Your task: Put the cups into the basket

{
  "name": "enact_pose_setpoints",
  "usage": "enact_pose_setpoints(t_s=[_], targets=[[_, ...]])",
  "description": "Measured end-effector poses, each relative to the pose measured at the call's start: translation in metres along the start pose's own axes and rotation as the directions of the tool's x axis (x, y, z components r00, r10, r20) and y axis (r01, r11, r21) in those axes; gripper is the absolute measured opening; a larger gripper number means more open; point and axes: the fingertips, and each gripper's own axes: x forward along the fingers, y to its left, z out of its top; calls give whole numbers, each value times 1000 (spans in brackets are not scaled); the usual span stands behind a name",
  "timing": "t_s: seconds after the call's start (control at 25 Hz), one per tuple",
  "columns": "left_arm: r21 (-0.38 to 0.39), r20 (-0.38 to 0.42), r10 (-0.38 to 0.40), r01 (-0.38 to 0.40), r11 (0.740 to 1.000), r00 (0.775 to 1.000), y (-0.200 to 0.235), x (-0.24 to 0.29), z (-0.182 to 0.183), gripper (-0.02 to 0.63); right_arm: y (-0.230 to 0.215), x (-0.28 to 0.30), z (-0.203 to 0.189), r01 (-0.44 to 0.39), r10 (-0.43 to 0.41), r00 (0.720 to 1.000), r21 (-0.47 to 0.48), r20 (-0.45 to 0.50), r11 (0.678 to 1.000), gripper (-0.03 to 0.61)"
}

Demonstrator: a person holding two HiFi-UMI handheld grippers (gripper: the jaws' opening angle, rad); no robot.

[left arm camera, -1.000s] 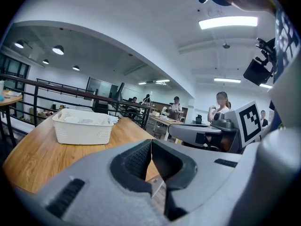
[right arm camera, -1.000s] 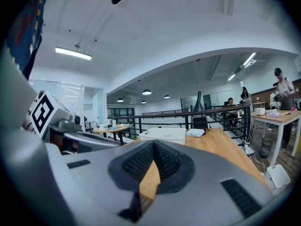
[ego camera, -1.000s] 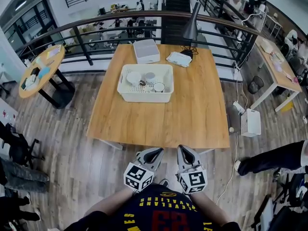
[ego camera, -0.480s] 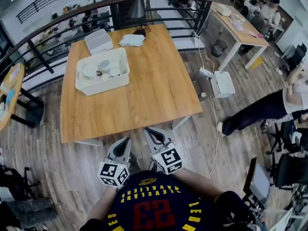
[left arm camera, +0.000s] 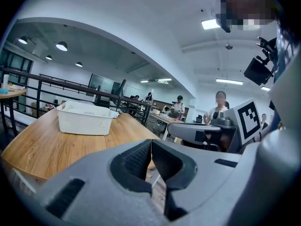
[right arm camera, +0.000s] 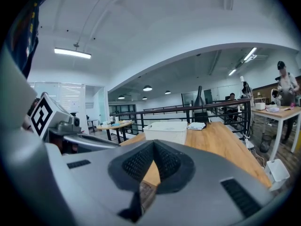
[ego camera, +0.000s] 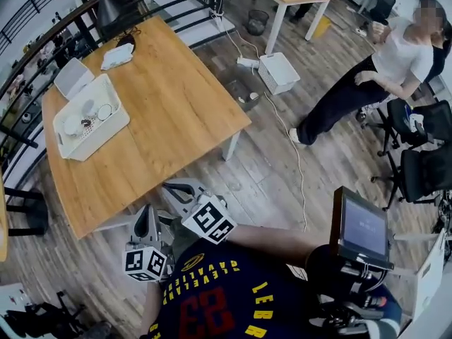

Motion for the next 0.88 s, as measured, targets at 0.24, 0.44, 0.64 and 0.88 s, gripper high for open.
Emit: enact_pose_setpoints(t_s=[0.24, 0.44, 0.64, 0.88], targets=[[9, -12, -2, 3, 1000, 1000, -7, 10, -1, 12, -8, -1, -5, -9, 9, 1000, 8, -7, 1000, 13], [-5, -28, 7, -8, 1000, 1000, -2, 10, -8, 12, -4, 5, -12, -23, 24, 999, 19, -25, 1000, 13], [-16, -12, 23, -23, 1000, 1000, 6, 10, -7, 12, 0, 14, -16, -46, 46, 998, 5, -43, 999, 12], [-33, -4, 52, -52, 998, 999, 18, 6, -8, 12, 8, 26, -14, -78, 77, 996, -15, -49, 997, 14]])
